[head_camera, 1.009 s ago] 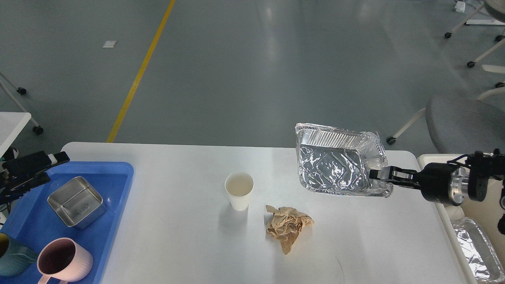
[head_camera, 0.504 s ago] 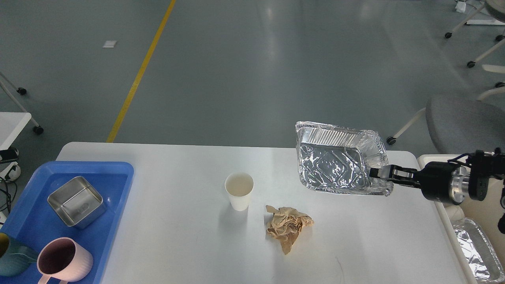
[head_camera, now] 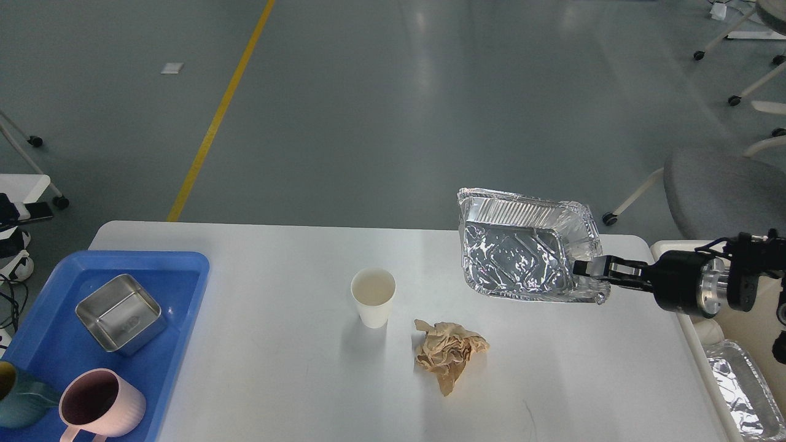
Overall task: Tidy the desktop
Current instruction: 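Reach the left gripper to the white paper cup and grasp it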
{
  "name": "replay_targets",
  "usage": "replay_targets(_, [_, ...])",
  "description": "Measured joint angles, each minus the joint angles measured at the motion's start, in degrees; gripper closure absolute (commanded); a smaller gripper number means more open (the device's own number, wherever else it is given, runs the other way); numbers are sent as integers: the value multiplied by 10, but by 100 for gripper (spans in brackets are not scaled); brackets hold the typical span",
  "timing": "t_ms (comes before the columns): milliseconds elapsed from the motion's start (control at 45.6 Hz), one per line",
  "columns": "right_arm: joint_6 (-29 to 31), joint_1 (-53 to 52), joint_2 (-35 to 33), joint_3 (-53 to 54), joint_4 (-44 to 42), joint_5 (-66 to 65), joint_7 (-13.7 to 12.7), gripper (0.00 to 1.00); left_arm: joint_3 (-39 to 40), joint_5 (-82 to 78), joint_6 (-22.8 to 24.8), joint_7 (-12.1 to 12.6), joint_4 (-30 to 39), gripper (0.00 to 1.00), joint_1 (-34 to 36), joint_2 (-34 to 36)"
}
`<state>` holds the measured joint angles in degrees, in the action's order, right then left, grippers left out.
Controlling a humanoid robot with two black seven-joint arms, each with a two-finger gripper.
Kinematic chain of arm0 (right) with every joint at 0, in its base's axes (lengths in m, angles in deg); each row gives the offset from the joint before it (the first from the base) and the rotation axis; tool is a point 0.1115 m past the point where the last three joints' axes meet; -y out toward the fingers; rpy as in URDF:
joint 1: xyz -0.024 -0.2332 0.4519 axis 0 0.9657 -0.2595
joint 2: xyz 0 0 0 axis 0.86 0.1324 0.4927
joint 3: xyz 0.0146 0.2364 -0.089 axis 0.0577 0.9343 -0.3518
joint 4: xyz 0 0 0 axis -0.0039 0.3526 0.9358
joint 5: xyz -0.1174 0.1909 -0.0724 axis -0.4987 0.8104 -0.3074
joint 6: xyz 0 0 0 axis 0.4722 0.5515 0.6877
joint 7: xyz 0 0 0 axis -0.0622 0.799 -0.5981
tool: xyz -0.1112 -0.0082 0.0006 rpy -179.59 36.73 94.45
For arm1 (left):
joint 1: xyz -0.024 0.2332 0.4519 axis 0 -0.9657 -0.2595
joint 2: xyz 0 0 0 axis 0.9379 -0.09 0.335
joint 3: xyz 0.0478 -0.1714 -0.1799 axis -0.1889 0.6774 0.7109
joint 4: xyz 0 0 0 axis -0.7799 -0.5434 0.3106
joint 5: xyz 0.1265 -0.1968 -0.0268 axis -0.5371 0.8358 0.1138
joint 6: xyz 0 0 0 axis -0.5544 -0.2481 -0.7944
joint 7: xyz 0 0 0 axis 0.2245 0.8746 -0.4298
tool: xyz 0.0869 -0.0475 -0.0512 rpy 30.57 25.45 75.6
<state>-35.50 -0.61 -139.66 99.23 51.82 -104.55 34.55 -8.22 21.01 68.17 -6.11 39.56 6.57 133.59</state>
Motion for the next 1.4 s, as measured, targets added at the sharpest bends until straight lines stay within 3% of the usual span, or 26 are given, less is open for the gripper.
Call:
replay_targets(22, [0,0,0,0,0,0,0,100,0,-8,9,19,-11,0,15,-23])
replay_targets(44, [0,0,0,1,0,0,0,100,-2,-23,24,57,-38,0,45,-72])
replay_targets(132, [0,0,-2,2,0,0,0,100,-7,-47,44,101,-83,0,84,-146])
replay_targets(197, [0,0,-4,2,0,0,0,100,-21,-75,63,116,-105,0,114,-199])
replay_targets(461, [0,1,-3,3,0,0,0,100,-100,-128,76,130,-183,0,192,-371])
replay_targets(636, [0,4,-3,3,0,0,0,100,-139,-129,75,165,-239,0,225,-466])
replay_targets(789, [0,7,-3,3,0,0,1,100,-158,-144,73,173,-288,0,235,-537])
replay_targets(1404, [1,11,-2,4,0,0,0,100,-168,-171,42,176,-388,0,235,-687])
